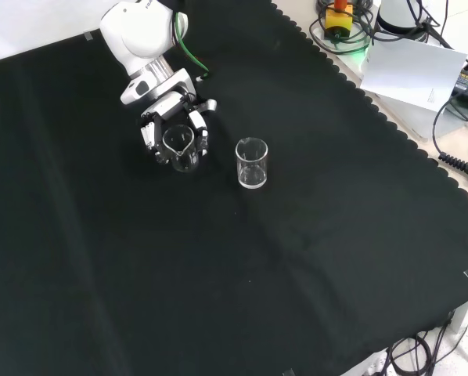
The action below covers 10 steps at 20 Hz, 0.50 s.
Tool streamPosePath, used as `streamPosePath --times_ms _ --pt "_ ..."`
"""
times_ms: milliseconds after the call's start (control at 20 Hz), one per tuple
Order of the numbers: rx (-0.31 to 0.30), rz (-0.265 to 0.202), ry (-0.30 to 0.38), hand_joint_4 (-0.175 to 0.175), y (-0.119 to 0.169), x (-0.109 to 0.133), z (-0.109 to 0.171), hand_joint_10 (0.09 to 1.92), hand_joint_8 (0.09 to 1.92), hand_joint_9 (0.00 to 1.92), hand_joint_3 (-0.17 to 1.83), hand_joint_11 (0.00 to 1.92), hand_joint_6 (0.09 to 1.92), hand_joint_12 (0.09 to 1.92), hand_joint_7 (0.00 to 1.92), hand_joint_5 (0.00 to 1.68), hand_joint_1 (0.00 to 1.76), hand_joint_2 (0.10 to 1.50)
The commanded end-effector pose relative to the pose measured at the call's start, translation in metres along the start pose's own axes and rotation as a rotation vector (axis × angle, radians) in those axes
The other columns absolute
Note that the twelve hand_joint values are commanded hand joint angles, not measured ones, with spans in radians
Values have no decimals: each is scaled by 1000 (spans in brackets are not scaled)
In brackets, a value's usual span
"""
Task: Place the beaker back on the table.
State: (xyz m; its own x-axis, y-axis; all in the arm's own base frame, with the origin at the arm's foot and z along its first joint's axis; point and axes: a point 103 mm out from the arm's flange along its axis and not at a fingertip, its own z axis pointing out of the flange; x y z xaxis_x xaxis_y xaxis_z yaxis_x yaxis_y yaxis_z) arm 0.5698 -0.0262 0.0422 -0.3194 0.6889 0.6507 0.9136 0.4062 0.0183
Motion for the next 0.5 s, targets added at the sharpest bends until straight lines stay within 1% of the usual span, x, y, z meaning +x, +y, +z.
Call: streamPosePath --times_ms 50,100,200,250,300,350,400,500 --pt "-15 7 -5 -165 -9 -8 -10 87 867 1622 795 1179 955 764 1237 1141 1432 561" --pt "-7 5 -16 -158 -7 -4 -3 87 864 1618 772 1177 952 772 1226 1141 1430 576" --pt "4 6 -25 -140 -6 -2 -1 87 870 1602 702 1179 957 790 1196 1126 1423 621" --pt "14 4 -30 -80 -6 -1 0 87 797 1561 641 1179 924 810 1218 1125 1368 669" --pt "25 3 -36 -82 -5 1 1 87 736 1517 628 1133 893 853 1198 1072 1316 636" --pt "37 1 -35 -81 -5 2 1 87 706 1450 649 1033 879 926 1138 986 1258 581" --pt "42 0 -37 -75 -6 2 0 87 706 1380 674 929 878 1005 1068 893 1209 533" --pt "47 -3 -36 -62 -6 4 1 87 722 1268 702 779 882 1123 948 759 1142 482"
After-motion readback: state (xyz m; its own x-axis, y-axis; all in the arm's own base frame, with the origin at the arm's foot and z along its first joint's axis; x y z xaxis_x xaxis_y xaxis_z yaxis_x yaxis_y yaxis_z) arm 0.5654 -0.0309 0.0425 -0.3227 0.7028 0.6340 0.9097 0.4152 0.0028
